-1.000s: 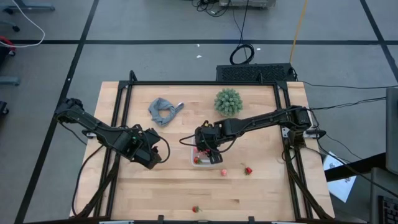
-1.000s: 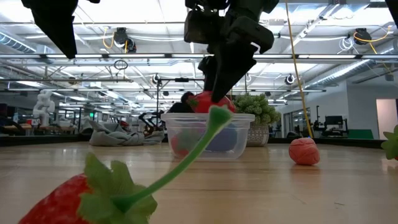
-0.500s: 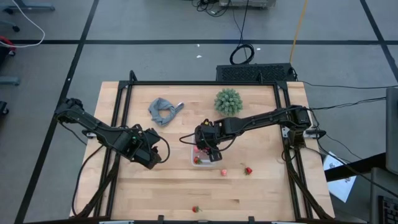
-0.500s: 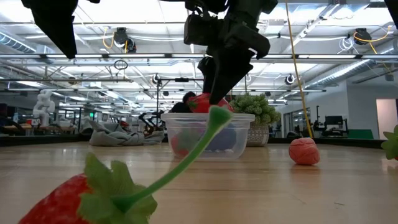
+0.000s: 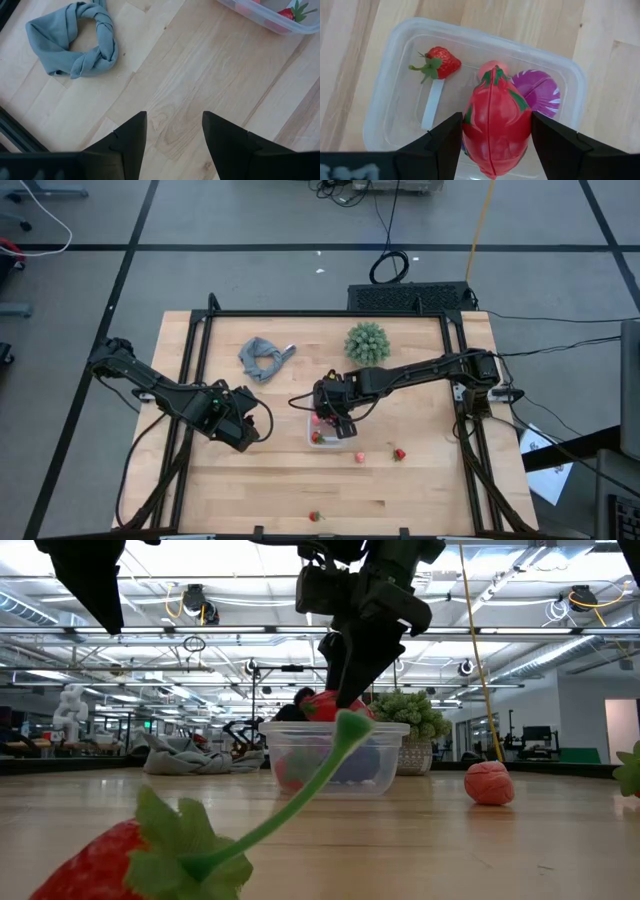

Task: Pick and placing Produce into tupperware
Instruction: Put the dragonfruit into the transparent bin

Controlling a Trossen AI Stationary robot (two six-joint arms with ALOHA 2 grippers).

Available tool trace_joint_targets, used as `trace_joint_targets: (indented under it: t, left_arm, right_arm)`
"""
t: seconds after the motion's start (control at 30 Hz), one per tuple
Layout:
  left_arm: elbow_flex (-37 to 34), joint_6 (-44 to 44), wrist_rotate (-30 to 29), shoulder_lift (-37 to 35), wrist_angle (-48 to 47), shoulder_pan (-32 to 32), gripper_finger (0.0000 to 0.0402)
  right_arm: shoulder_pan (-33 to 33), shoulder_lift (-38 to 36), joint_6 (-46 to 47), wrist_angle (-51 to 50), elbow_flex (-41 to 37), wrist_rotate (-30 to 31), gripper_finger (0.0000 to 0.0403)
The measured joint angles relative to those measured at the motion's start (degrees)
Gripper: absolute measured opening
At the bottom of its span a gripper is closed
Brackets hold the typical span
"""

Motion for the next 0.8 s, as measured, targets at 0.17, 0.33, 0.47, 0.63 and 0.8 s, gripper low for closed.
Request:
trace_joint_targets:
  t: [0.17,0.33,0.47,0.63,0.8]
  left_arm:
    - [0.00,-0.02,0.00,0.00,-0.01,-0.02,0.0198]
    - [0.00,-0.02,0.00,0.00,-0.02,0.00,0.0198]
    - [0.00,-0.02,0.00,0.00,-0.02,-0.02,0.0198]
    - [0.00,-0.02,0.00,0.00,-0.02,-0.02,0.0198]
    - [0.00,-0.02,0.00,0.00,-0.02,-0.02,0.0198]
  right_arm:
    - [-0.04,0.00,-0.94,0.02,0.00,0.00,0.0212]
    - [-0.07,-0.02,-1.46,0.02,0.00,0.00,0.0212]
    - [-0.11,-0.02,-2.21,0.02,0.00,0.00,0.0212]
    - [-0.76,-0.02,-2.36,0.04,0.00,0.01,0.0213]
    - [-1.14,-0.09,-2.41,0.03,0.00,0.07,0.0213]
